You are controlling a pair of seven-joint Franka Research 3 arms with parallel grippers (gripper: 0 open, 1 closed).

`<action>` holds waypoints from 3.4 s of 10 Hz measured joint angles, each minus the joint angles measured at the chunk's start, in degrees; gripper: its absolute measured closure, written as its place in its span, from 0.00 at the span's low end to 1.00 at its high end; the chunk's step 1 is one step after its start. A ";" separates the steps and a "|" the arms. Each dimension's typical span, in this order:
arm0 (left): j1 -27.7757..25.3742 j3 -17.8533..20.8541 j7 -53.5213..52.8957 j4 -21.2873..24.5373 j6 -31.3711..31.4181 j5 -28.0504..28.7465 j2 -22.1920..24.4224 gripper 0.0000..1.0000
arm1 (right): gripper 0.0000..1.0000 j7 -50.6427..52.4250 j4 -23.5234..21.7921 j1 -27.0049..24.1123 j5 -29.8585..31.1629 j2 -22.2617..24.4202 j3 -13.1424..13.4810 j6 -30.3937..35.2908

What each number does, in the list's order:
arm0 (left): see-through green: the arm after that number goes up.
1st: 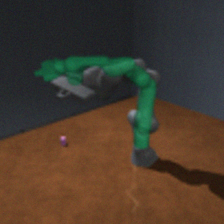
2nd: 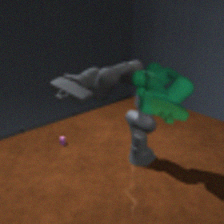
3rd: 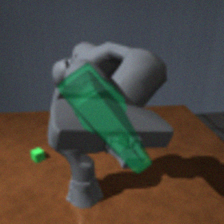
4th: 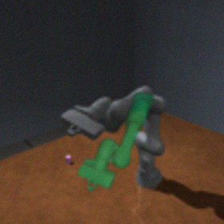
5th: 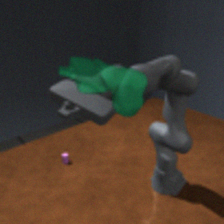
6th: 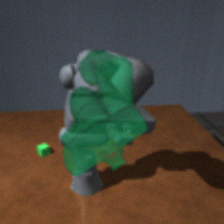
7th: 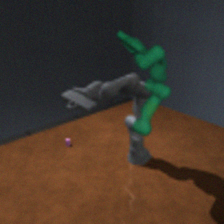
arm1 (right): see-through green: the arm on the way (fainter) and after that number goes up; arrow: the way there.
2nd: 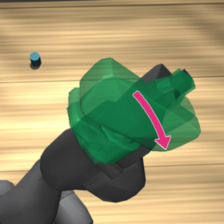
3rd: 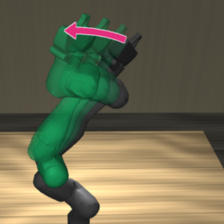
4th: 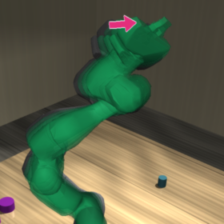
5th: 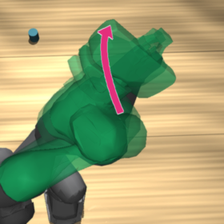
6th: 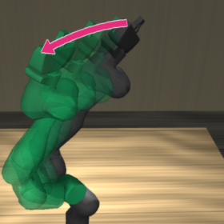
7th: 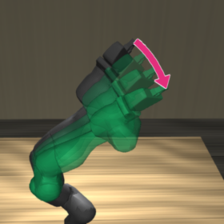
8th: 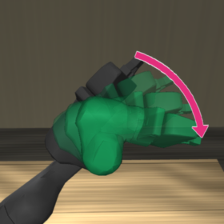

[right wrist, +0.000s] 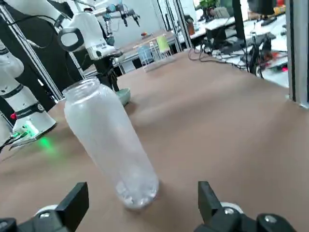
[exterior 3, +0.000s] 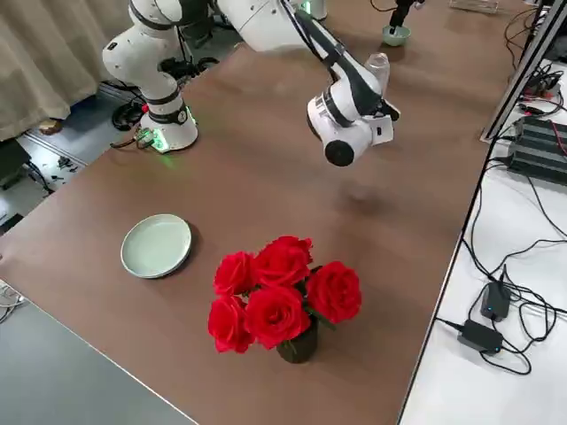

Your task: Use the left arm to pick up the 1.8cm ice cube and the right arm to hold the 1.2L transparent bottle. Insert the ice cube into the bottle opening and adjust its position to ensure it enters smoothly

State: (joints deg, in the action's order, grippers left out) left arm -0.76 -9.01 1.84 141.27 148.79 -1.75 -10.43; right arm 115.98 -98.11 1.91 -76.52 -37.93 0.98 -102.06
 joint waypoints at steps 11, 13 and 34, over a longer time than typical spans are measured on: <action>-0.01 -0.02 -0.04 0.12 2.88 0.00 -3.25 0.45 | 0.00 25.12 -0.05 4.69 -5.65 -7.29 -3.55 3.06; -0.01 -0.02 -0.04 0.12 2.91 0.00 -3.25 0.57 | 0.00 29.84 -0.05 6.00 -10.27 -9.92 -4.01 3.83; -0.06 -0.07 0.08 -0.67 0.03 0.01 4.62 0.78 | 0.00 34.21 0.03 9.47 -20.42 -13.59 -5.06 3.88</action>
State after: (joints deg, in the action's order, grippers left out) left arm -0.82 -9.08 1.92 140.60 148.82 -1.74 -5.80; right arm 150.20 -98.07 11.38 -96.94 -51.52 -4.08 -98.18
